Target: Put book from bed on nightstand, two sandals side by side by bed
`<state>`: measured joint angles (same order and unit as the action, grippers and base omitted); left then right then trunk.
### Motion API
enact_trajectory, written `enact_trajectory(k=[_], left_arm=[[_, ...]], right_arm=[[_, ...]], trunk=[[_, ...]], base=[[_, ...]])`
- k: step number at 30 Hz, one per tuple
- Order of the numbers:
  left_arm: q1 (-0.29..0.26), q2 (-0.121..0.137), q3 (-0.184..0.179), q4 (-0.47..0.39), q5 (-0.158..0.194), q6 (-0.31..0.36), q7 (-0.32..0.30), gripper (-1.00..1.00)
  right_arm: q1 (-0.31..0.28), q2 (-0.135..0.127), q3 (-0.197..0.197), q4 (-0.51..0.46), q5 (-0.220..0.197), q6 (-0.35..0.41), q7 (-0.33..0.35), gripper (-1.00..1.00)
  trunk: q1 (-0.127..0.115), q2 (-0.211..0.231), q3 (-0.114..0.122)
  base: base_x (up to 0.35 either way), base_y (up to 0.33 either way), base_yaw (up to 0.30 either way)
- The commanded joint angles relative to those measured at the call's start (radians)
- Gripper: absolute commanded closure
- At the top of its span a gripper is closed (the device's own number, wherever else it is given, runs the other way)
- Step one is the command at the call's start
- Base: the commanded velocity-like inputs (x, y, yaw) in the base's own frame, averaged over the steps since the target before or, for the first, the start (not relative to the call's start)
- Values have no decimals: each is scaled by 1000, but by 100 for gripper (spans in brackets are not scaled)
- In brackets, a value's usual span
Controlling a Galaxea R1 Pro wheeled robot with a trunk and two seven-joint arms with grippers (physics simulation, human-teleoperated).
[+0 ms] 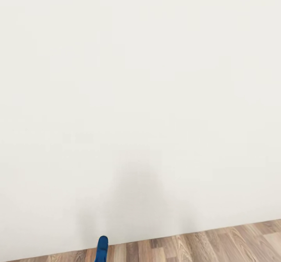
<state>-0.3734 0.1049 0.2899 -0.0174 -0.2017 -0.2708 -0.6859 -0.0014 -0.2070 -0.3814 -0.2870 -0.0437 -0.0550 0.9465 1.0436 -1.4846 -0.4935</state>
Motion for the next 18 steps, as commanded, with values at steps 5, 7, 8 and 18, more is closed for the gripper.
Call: enact_trajectory(k=[5, 7, 8, 18], left_arm=[[-1, 0, 9, 0, -10, -6, -1, 100], [-1, 0, 9, 0, -10, -6, -1, 100], [-1, 0, 9, 0, -10, -6, -1, 100], [0, -1, 9, 0, -10, -7, -1, 100]], right_arm=[[0, 0, -1, 1, -2, -2, 3, -100], [0, 0, -1, 1, -2, -2, 4, -100], [0, 0, -1, 1, -2, -2, 4, -100], [0, 0, -1, 1, -2, -2, 4, -100]], trunk=[[1, 0, -2], [1, 0, -2], [1, 0, -2], [1, 0, -2]], base=[[320, 0, 0], [186, 0, -55], [74, 0, -177], [14, 0, -256]])
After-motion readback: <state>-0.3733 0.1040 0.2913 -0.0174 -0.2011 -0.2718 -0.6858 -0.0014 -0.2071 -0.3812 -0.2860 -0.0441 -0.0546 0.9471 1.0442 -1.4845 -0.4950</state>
